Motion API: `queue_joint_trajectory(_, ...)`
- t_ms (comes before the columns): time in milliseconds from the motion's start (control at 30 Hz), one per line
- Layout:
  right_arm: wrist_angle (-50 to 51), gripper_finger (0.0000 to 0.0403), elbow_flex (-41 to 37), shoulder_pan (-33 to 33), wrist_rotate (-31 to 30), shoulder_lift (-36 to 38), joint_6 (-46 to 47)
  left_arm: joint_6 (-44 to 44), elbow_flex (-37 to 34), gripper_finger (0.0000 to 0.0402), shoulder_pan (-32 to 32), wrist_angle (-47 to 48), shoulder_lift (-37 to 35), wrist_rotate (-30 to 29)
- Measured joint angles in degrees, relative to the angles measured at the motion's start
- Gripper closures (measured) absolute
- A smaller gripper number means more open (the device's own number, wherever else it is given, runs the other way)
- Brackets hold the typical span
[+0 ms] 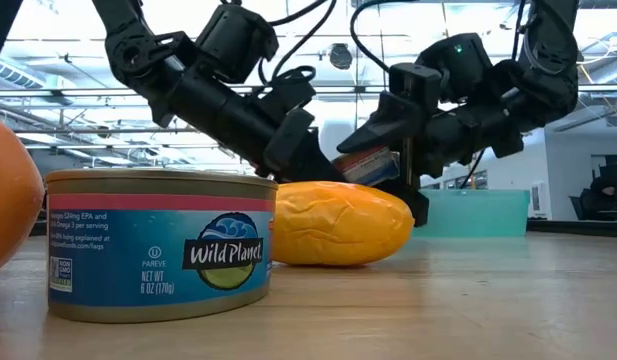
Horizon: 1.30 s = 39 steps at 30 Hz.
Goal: Pick & Place Food Item
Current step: Put the top blue tuna can into the green bin
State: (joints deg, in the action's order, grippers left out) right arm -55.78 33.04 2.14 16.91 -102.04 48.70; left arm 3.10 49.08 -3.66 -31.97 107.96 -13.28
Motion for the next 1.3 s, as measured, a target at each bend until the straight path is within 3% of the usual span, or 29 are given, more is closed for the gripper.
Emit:
queue_joint_trajectory(500, 0.3, 0.0101, -0.1, 1.3, -0.5, 0.0, -2.7, -3.7, 0.1, 0.0117, -3.3, 1.5, -0.1, 0.4)
queue_joint_trajectory(633, 0.3, 0.0146, -0.1, 1.2, 1.0, 0.0, -2.4, -3.1, 0.1, 0.0117, -3.3, 1.9, -0.1, -0.4)
queue_joint_trajectory(800, 2.0, 0.025, -0.1, 1.2, 4.5, 0.0, -4.2, -3.0, 0.1, 0.0117, -3.3, 1.9, -0.1, -0.8)
queue_joint_trajectory(1033, 0.7, 0.0249, -0.2, 1.7, 11.0, 0.3, -5.9, -2.1, 0.1, 0.0117, -3.2, 1.4, -0.1, -1.7)
queue_joint_trajectory(1300, 4.0, 0.0249, -0.2, 3.4, 13.3, 10.7, -9.4, 1.2, 0.0, 0.0117, -3.1, 0.7, -0.1, -2.4)
